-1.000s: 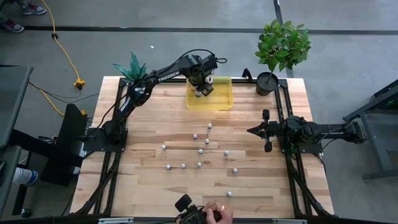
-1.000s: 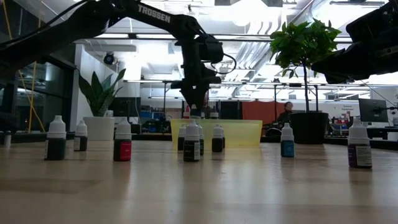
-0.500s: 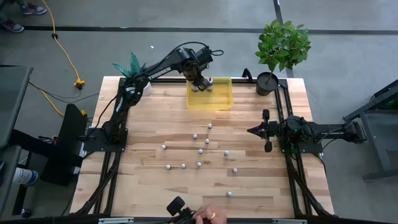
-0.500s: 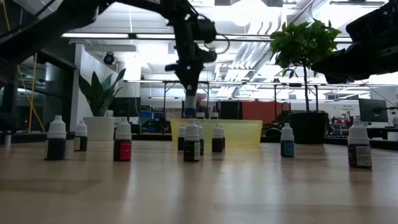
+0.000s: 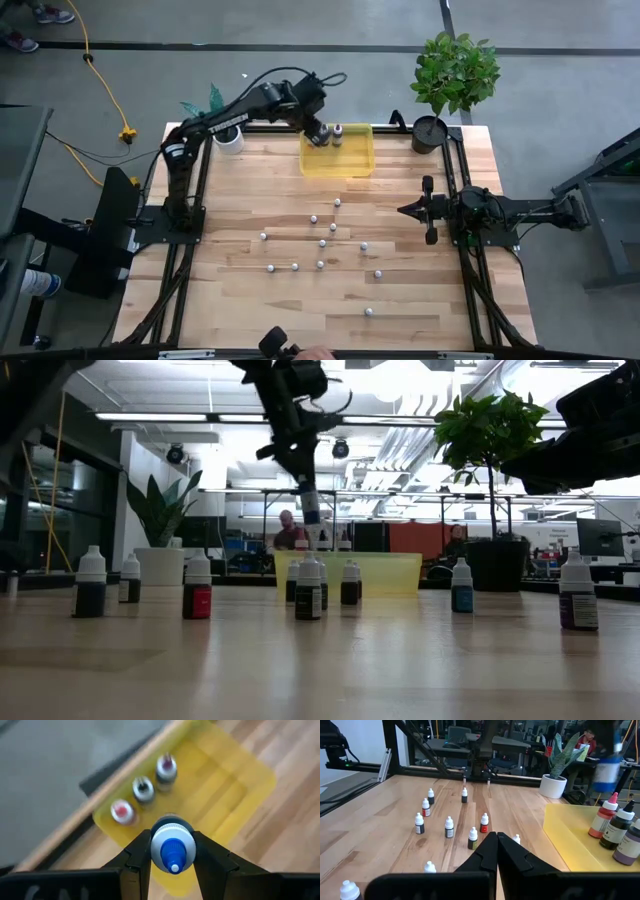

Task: Pick & Place food coloring
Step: Put the large blue food coloring bottle into the yellow bin

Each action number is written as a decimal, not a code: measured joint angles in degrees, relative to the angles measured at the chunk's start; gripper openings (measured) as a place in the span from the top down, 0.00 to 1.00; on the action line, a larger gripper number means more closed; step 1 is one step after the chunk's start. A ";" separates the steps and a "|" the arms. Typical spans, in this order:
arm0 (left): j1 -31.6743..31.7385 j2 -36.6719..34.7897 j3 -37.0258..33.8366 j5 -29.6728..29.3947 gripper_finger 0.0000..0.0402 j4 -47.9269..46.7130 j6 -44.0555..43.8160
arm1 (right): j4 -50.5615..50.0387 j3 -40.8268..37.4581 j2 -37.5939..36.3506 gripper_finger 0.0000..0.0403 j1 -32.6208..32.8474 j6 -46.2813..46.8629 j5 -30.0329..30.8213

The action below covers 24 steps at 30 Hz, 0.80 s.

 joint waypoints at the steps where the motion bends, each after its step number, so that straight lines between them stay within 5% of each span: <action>1: 0.02 -0.48 -1.89 0.37 0.74 0.04 -0.40 | 0.02 0.00 0.00 1.00 0.01 0.00 0.00; 24: 1.90 7.45 -5.40 -2.62 0.74 3.28 2.43 | 0.00 0.00 0.02 1.00 -0.01 0.00 0.00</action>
